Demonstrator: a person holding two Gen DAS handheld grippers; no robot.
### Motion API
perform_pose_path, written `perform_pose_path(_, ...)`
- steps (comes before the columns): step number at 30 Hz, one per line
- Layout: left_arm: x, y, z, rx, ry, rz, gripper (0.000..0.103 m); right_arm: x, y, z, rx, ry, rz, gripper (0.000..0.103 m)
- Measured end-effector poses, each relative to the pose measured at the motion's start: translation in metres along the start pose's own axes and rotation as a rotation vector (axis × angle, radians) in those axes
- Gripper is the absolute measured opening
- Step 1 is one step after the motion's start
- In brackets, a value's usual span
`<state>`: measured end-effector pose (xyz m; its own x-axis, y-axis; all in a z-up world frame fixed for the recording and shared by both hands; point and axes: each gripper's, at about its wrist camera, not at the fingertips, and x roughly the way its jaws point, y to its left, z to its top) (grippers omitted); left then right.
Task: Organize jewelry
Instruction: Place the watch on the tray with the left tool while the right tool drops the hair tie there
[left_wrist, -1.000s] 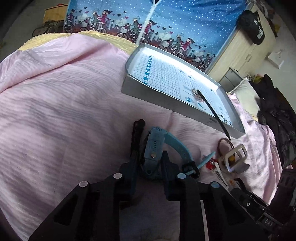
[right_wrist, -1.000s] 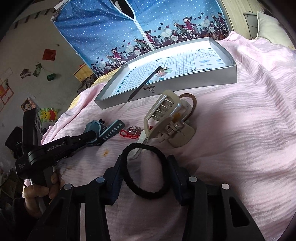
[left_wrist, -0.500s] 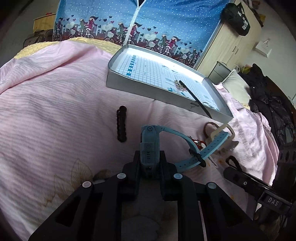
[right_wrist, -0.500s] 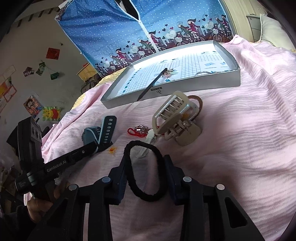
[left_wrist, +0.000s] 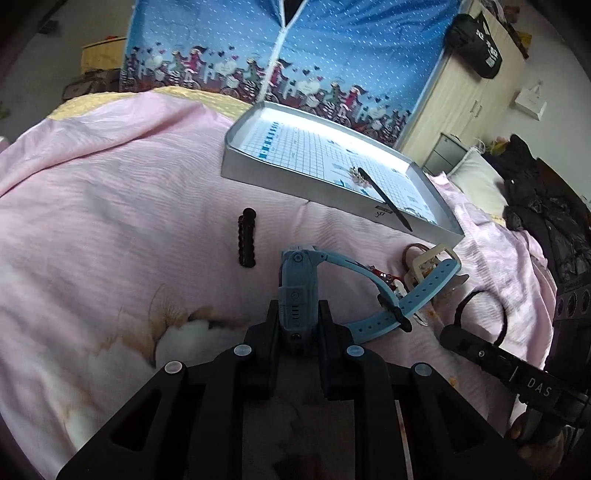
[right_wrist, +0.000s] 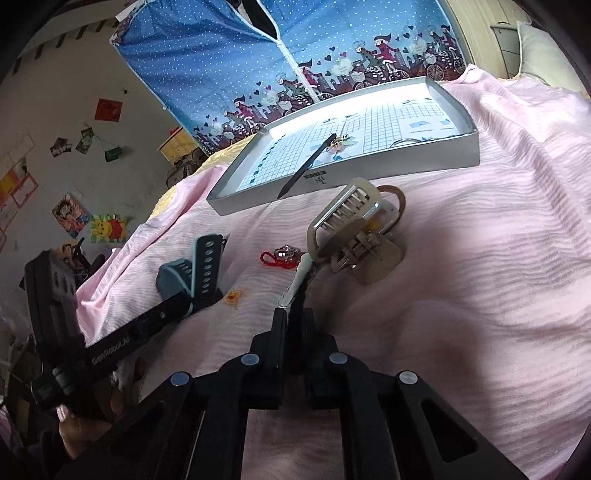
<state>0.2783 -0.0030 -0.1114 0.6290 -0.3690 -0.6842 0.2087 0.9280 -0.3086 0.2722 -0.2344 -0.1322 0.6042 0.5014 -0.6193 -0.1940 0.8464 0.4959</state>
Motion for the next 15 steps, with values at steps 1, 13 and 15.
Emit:
perform_pose_path(1,-0.002,0.0,-0.002,-0.028,-0.003,-0.002,0.014,-0.003,0.0,0.001,-0.002,-0.008,-0.001,0.007)
perform_pose_path(13,-0.014,-0.018,0.017,-0.195,-0.013,0.008,0.014,-0.035,0.0,0.015,0.003,-0.087,-0.002,0.007)
perform_pose_path(15,-0.016,-0.023,0.022,-0.189,-0.034,0.011,0.014,-0.04,-0.001,0.02,0.002,-0.096,0.003,0.007)
